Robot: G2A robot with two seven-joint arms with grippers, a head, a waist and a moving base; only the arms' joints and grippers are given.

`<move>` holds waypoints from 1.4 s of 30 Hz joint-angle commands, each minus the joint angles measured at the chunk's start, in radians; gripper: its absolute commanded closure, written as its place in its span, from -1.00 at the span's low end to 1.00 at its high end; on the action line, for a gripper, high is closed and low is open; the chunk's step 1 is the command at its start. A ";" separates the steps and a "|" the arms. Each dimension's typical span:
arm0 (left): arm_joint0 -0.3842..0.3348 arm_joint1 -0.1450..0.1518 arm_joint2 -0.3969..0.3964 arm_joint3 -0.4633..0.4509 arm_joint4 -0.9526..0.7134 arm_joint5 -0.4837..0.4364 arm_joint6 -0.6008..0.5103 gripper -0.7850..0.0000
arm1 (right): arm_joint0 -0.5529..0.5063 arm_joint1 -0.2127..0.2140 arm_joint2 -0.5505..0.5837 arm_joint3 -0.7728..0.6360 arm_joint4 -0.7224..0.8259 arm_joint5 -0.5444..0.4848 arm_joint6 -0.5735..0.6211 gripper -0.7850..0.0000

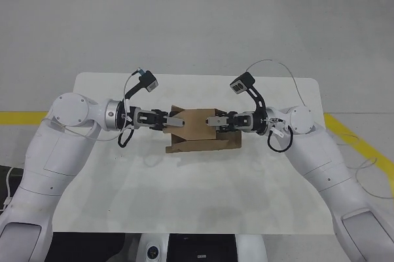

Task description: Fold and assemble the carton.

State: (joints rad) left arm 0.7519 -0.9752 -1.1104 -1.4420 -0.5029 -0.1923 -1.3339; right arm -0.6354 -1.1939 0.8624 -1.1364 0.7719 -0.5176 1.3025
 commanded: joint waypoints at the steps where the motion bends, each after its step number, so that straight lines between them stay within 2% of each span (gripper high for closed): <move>1: -0.001 0.000 0.000 0.001 0.001 0.001 0.001 1.00 | 0.006 -0.004 -0.006 0.009 -0.005 -0.002 -0.002 0.11; 8: -0.002 -0.001 0.000 0.004 0.001 0.004 0.001 1.00 | 0.016 -0.015 -0.020 0.026 -0.028 -0.002 -0.002 0.34; 12: -0.002 -0.001 -0.001 0.008 0.002 0.006 0.000 1.00 | 0.021 -0.019 -0.024 0.035 -0.044 -0.001 -0.001 0.66; 14: -0.002 -0.001 -0.002 0.008 0.000 0.006 0.000 1.00 | 0.023 -0.021 -0.026 0.038 -0.049 -0.001 -0.001 0.90; 15: -0.002 -0.001 -0.002 0.009 0.000 0.006 0.000 0.73 | 0.024 -0.022 -0.028 0.040 -0.052 -0.001 -0.001 0.99; 16: -0.002 -0.001 -0.002 0.008 -0.001 0.007 -0.003 0.41 | 0.025 -0.023 -0.028 0.042 -0.054 -0.001 -0.001 1.00; 18: -0.002 -0.001 -0.002 0.010 -0.005 0.008 -0.005 -0.35 | 0.026 -0.025 -0.029 0.046 -0.058 -0.001 -0.001 1.00; 19: -0.002 -0.001 -0.002 0.010 -0.005 0.009 -0.006 -1.00 | 0.027 -0.026 -0.030 0.048 -0.060 -0.002 -0.002 1.00; 30: -0.004 -0.002 -0.013 0.012 -0.066 0.038 -0.016 -1.00 | 0.039 -0.031 -0.021 0.084 -0.133 -0.025 -0.029 1.00; 42: -0.009 -0.009 -0.014 0.023 -0.169 0.090 -0.041 -1.00 | 0.033 -0.036 -0.010 0.078 -0.250 -0.006 -0.150 1.00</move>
State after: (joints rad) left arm 0.7460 -0.9835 -1.1243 -1.4185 -0.6682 -0.1044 -1.3768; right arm -0.6016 -1.2298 0.8514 -1.0560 0.5276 -0.5254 1.1556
